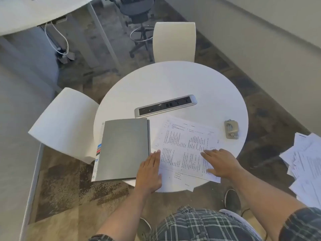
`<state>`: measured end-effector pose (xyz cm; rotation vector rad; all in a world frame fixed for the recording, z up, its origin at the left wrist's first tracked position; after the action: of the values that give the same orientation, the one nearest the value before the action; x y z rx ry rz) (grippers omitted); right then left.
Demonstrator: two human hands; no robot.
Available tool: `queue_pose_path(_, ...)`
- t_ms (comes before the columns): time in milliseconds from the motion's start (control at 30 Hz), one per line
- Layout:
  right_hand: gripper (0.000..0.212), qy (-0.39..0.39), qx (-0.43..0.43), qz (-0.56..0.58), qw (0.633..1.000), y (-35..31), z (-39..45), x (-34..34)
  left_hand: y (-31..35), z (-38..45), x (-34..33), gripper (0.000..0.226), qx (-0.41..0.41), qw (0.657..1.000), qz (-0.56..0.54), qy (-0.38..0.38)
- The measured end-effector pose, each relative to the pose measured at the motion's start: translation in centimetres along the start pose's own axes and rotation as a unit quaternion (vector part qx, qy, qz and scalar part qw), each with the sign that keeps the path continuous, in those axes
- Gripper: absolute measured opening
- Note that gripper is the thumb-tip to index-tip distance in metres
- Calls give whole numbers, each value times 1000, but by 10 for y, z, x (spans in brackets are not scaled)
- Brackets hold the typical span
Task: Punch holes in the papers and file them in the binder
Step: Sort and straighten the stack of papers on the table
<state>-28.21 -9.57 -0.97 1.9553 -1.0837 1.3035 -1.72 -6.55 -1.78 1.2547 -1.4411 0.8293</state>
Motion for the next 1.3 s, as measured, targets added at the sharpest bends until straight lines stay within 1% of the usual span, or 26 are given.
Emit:
queue_pose_path(67,87,-21,-28,11,999,8,2,-9,-2,3,-6,89,21,999,3,-38)
queue_pose_path(133,104,-46,-54,26,997,12,0,-22,-3,5,-13,89,31,998,14,-62)
queue_pose_path(233,126,-68,-48,11,997,9,3,-35,1,8,-21,83,35,994,29,-99)
queue_pose_path(300,133,-77,-42,-14,996,8,2,-37,2,11,-22,80,40,994,23,-103)
queue_pose_path(333,133,-83,-39,-28,995,7,2,-39,2,13,-21,79,43,994,20,-103)
queue_pose_path(400,125,-92,-35,-44,994,2,0,-43,3,16,-19,79,47,993,11,-103)
queue_pose_path(500,106,-96,-28,-38,994,0,0,-41,2,21,-17,75,53,993,-5,-108)
queue_pose_path(567,92,-85,-17,-35,996,0,1,-33,0,24,-16,70,58,993,-18,-104)
queue_pose_path(633,75,-57,-1,-32,998,-3,3,-26,-4,28,-15,62,69,991,-45,-102)
queue_pose_path(700,49,-12,6,-29,999,-4,4,-20,-9,30,-13,59,89,987,-96,-91)
queue_pose_path(733,41,10,-6,-22,1000,-2,4,-16,-11,31,-10,57,104,983,-132,-80)
queue_pose_path(767,37,29,-25,-13,999,3,5,-12,-13,31,-7,54,124,976,-165,-64)
queue_pose_path(867,41,53,-96,24,994,18,5,0,-22,29,-1,40,180,956,-233,-16)
queue_pose_path(967,43,78,-155,64,983,26,2,8,-27,30,-5,41,218,938,-270,-15)
queue_pose_path(1033,45,86,-178,96,975,28,3,9,-25,32,-9,40,230,931,-281,-20)
queue_pose_path(1067,46,86,-187,111,972,27,3,9,-24,33,-10,42,233,931,-280,-22)
queue_pose_path(1233,47,73,-206,150,964,16,2,6,-10,42,-19,69,251,938,-234,-35)
queue_pose_path(1300,47,56,-212,160,962,9,3,2,-5,43,-23,73,269,937,-220,-42)
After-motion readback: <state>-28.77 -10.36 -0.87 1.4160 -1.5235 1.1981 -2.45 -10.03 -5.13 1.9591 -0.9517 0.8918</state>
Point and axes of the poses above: each hand's wrist, its own z-axis towards the middle knuckle, its own x-axis out of the back of the hand, y = z × x, the point moved 7 cm from there along z, towards the middle knuckle
